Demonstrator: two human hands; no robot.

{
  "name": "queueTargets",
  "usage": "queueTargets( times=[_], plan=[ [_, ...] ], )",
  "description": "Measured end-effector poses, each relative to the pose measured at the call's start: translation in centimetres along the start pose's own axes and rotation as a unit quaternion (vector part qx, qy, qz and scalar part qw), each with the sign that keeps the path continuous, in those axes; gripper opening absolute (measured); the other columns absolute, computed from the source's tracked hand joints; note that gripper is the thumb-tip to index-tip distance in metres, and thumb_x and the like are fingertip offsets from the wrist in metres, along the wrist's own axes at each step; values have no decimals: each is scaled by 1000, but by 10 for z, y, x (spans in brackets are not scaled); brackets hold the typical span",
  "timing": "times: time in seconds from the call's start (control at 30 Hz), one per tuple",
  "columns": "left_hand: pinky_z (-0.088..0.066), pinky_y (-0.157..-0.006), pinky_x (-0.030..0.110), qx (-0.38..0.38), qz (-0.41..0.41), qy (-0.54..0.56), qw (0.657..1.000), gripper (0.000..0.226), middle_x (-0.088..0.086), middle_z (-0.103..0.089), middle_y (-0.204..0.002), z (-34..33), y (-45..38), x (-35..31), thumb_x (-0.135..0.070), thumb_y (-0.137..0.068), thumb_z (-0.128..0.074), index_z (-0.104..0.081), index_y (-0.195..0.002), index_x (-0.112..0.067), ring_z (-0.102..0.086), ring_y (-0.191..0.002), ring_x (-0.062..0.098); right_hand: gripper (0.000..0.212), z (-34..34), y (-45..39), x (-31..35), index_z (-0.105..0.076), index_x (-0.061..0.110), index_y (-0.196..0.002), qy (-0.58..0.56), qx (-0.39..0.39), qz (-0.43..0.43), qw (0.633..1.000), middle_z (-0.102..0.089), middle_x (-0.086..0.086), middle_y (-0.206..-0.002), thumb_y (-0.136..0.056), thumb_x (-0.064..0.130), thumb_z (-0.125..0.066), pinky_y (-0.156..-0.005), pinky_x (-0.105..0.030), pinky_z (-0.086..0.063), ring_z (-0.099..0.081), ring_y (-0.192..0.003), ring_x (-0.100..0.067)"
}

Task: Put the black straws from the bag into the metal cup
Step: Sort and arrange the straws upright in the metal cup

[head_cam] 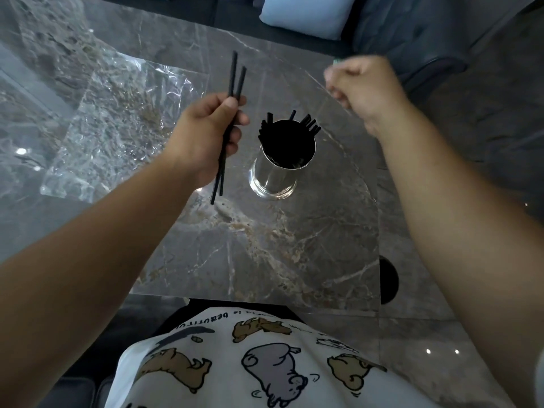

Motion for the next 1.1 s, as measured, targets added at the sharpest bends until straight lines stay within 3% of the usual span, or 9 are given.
queueTargets(
  times=[0.1, 0.2, 0.3, 0.37, 0.67, 0.87, 0.97, 1.1],
  plan=[
    [-37, -52, 21, -25, 28, 26, 999, 17, -5, -62, -74, 18, 3, 13, -19, -101, -46, -61, -104, -13, -47, -59, 9, 7, -3, 7, -47, -71, 27, -82, 86, 55, -84, 991, -69, 5, -80, -84, 34, -70, -69, -26, -47, -61, -71, -6],
    [-38, -53, 21, -44, 49, 28, 997, 16, -4, -62, -76, 26, 7, 25, -20, -102, -46, -61, -103, -13, -47, -59, 8, 17, -21, 13, -63, -72, 28, -87, 65, 109, -122, 984, -71, 8, -82, -80, 43, -72, -66, -24, -48, -62, -74, -5],
    [-38, -53, 20, -51, 60, 27, 997, 16, -4, -61, -76, 27, 9, 32, -19, -102, -45, -60, -101, -13, -47, -59, 8, 9, -37, 11, -63, -71, 29, -85, 59, 121, -117, 984, -71, 12, -81, -81, 36, -73, -64, -21, -46, -63, -73, -2],
    [-39, -53, 20, -52, 65, 31, 996, 16, -4, -61, -76, 27, 10, 34, -19, -102, -45, -60, -100, -14, -47, -59, 8, 2, -44, 8, -61, -70, 27, -83, 54, 119, -110, 985, -70, 12, -78, -83, 26, -71, -62, -20, -44, -64, -70, -1],
    [-38, -53, 20, -52, 62, 37, 996, 16, -4, -61, -76, 35, 9, 36, -19, -102, -44, -59, -101, -14, -47, -60, 8, 19, -45, 7, -56, -70, 29, -81, 18, 92, -77, 993, -70, 13, -77, -83, 10, -70, -58, -7, -44, -64, -68, 7],
    [-39, -54, 21, -55, 67, 37, 996, 16, -3, -61, -78, 35, 5, 38, -19, -102, -45, -60, -103, -13, -47, -60, 8, 22, -43, 6, -55, -72, 31, -85, -9, 84, -76, 994, -72, 11, -86, -83, 10, -69, -65, -12, -44, -64, -74, 5],
    [-39, -54, 21, -53, 67, 36, 996, 16, -3, -61, -78, 33, 2, 36, -20, -102, -46, -60, -104, -13, -48, -60, 8, 17, -36, 6, -52, -74, 35, -86, -17, 67, -61, 996, -72, 14, -89, -84, 19, -68, -70, -15, -45, -63, -79, 5],
    [-39, -54, 22, -46, 61, 30, 997, 16, -3, -62, -78, 31, -1, 32, -20, -101, -46, -60, -105, -13, -48, -60, 8, 14, -14, 7, -34, -73, 35, -86, -45, 16, -22, 999, -72, 15, -88, -87, 23, -65, -65, -15, -46, -63, -81, -1]
  ],
)
Point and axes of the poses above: each hand's wrist, its own y-axis away from the middle knuckle, its own z-axis out of the back of the hand, x = y × z, the point moved 7 cm from there along -y, towards the middle knuckle
